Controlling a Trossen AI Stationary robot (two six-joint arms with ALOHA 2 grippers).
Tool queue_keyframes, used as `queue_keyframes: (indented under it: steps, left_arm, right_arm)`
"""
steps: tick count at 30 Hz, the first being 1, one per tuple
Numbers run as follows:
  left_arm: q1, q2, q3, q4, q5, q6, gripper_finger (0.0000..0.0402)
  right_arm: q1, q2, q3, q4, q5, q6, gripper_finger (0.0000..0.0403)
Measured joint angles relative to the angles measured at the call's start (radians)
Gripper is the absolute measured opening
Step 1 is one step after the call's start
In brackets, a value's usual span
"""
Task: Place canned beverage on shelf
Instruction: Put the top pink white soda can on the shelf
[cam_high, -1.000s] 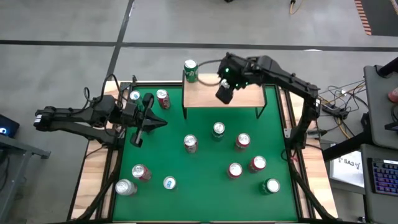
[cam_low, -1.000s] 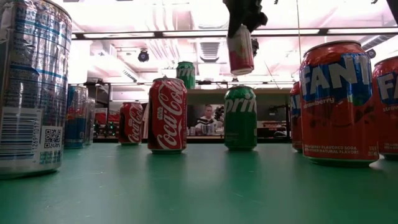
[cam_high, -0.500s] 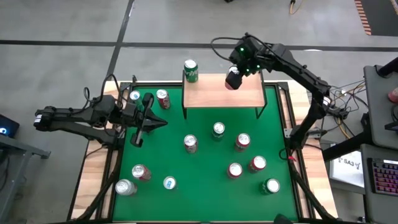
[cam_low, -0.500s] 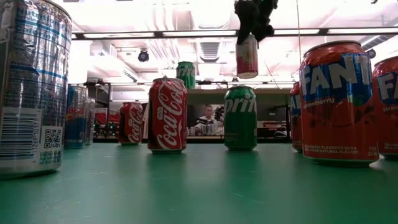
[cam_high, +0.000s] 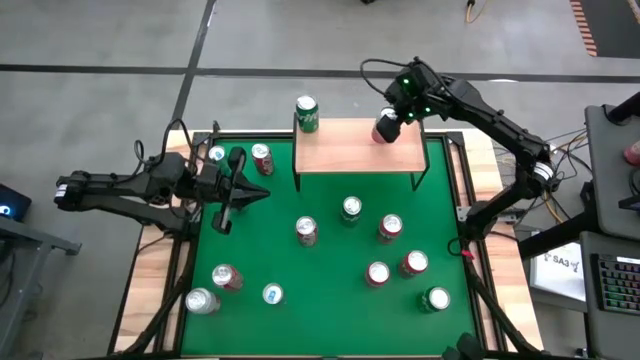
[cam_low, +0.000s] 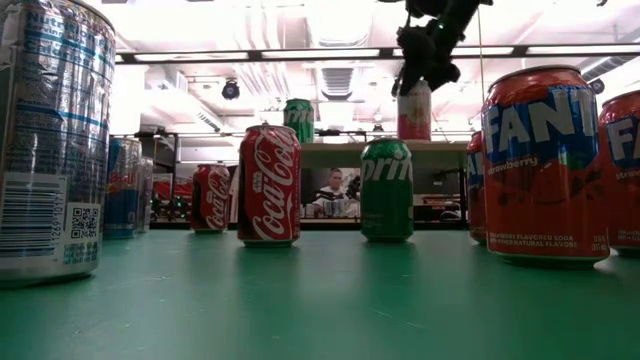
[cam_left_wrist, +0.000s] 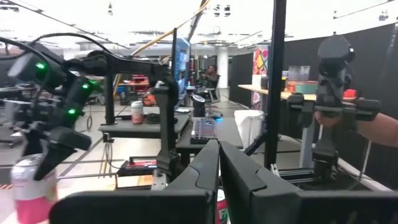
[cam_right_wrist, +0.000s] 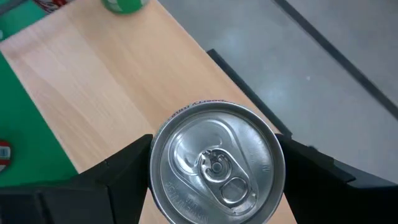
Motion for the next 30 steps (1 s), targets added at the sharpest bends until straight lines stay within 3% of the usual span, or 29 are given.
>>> queue_keyframes:
  steps: [6,30]
  left_arm:
    - [0.000,0.000,0.000,0.001,0.000,0.005,0.0000]
    - [0.000,-0.001,0.000,0.002,-0.001,0.018,0.0000]
  right_arm:
    - [-0.008,-0.020,-0.060,0.014,-0.004,0.005,0.0284]
    - [-0.007,-0.011,-0.075,0.043,-0.005,0.005,0.0293]
